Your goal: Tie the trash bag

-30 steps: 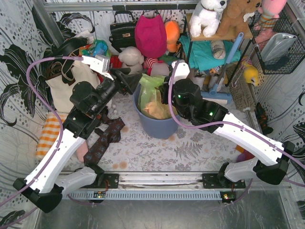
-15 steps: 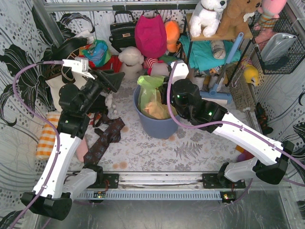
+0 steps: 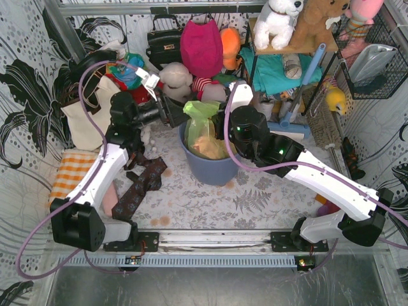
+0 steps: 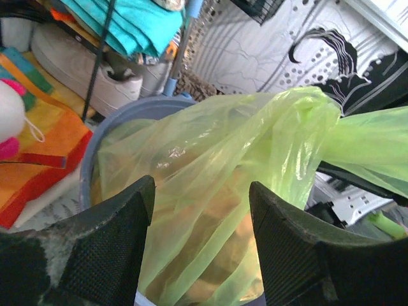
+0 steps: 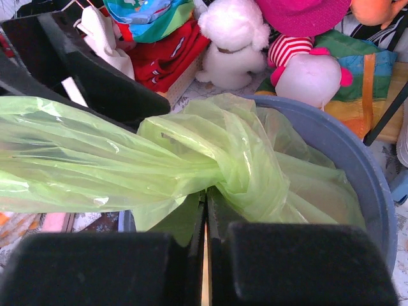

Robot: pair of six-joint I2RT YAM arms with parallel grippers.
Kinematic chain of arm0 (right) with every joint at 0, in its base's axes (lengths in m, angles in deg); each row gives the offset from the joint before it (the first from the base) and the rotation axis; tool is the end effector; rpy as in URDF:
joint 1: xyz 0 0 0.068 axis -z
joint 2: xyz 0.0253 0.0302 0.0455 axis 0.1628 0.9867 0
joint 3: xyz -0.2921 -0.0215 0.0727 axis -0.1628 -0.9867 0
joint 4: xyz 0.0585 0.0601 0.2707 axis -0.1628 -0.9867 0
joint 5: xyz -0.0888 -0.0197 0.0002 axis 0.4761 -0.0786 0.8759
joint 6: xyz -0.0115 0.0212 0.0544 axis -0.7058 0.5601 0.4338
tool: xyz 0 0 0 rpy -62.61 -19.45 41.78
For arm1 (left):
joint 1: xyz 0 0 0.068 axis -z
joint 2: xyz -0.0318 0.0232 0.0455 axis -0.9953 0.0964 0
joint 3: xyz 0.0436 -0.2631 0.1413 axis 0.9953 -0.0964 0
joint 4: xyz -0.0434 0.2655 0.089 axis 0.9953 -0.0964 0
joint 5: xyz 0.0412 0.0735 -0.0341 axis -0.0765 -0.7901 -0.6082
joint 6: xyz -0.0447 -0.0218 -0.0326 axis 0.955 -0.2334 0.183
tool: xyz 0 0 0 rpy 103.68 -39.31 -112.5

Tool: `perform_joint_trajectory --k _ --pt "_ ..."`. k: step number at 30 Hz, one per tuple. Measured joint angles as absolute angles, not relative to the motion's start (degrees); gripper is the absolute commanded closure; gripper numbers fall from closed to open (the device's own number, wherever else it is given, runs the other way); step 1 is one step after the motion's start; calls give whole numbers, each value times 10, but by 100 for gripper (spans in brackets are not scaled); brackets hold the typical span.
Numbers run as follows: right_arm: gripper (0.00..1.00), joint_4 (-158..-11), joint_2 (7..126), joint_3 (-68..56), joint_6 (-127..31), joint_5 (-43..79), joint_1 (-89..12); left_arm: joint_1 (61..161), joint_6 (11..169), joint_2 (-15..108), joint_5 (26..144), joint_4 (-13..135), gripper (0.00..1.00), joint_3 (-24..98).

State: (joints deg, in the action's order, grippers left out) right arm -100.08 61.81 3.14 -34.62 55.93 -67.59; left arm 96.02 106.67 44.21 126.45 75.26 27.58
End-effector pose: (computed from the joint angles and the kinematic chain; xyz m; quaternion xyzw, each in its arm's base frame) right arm 0.1852 0.2577 0.4839 -0.0761 0.7426 0.2512 0.6162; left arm 0.2971 -0.0947 0.4161 0.2211 0.6456 -0.4946 0.5382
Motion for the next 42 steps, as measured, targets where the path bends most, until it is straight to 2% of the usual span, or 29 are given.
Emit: perform_joint_trajectory --k 6,8,9,12,13,14,27,42 --pt "100 -1001 618 31 -344 556 -676 961 1093 476 1333 800 31 282" --pt "100 -1001 618 31 -343 555 -676 966 1102 481 1350 823 37 283" --pt "100 -1001 618 31 -342 555 -676 968 1110 483 1360 835 45 283" --pt "100 -1001 618 31 -341 553 -676 983 1126 486 1383 866 87 283" --pt "100 -1001 618 31 -340 553 -676 989 1129 486 1390 870 97 283" --pt "100 -1001 618 31 -338 551 -676 993 1127 486 1395 872 100 283" --pt "100 -951 618 -25 -301 551 -676 1003 1093 429 1393 810 100 282" --pt "100 -701 605 -180 -254 556 -676 1025 1047 401 1364 718 100 277"
